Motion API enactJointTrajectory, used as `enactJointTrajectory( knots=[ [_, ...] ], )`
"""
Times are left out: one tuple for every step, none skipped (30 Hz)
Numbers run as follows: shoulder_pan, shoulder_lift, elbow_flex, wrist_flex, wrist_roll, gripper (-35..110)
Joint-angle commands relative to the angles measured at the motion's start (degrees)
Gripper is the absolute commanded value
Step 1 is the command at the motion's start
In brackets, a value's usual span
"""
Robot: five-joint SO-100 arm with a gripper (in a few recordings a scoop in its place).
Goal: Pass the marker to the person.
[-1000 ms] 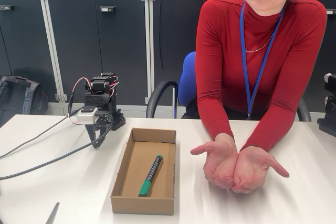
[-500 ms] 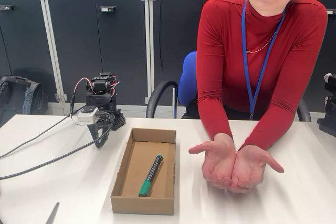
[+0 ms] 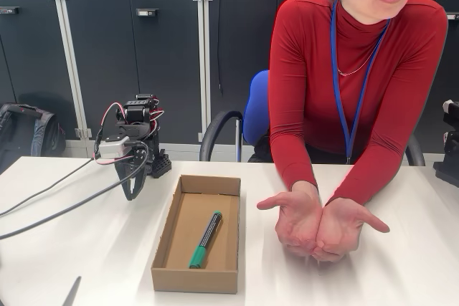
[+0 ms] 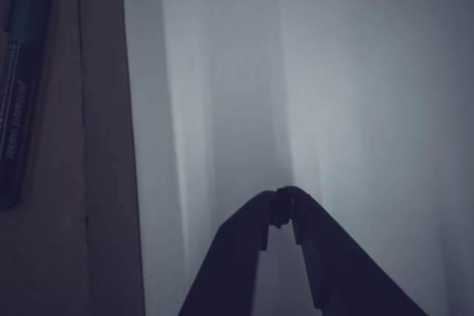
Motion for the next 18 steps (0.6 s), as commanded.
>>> enactJointTrajectory(
  knots=[
    [-0.9, -4.0, -8.3, -2.1, 2.4, -5],
    [-1.1, -5.7, -10.3, -2.3, 3.2, -5],
    [-1.1, -7.5, -12.3, -2.5, 4.0, -5],
    [-1.2, -9.1, -14.6, -2.5, 4.7, -5],
    [-1.5, -10.9, -16.9, -2.5, 5.4, -5],
    [-1.7, -12.7, -19.3, -2.5, 6.2, -5],
    [-1.8, -14.4, -21.8, -2.5, 6.9, -5],
    [-1.9, -16.2, -24.3, -2.4, 7.4, -5],
    [-2.1, -17.8, -26.6, -2.4, 8.0, -5],
    [-2.3, -19.4, -29.0, -2.4, 8.4, -5],
    [-2.4, -21.1, -31.5, -2.5, 8.9, -5],
    [-2.5, -22.7, -33.8, -2.5, 9.3, -5],
    [-2.5, -24.3, -36.1, -2.5, 9.8, -5],
    [-2.7, -25.8, -38.3, -2.7, 10.3, -5],
    [-2.9, -27.1, -40.5, -3.0, 10.6, -5],
    [-3.2, -28.3, -42.5, -3.4, 11.2, -5],
    [-3.5, -29.4, -44.5, -4.1, 11.8, -5],
    [-4.0, -30.8, -46.5, -5.1, 12.5, -5]
  ],
)
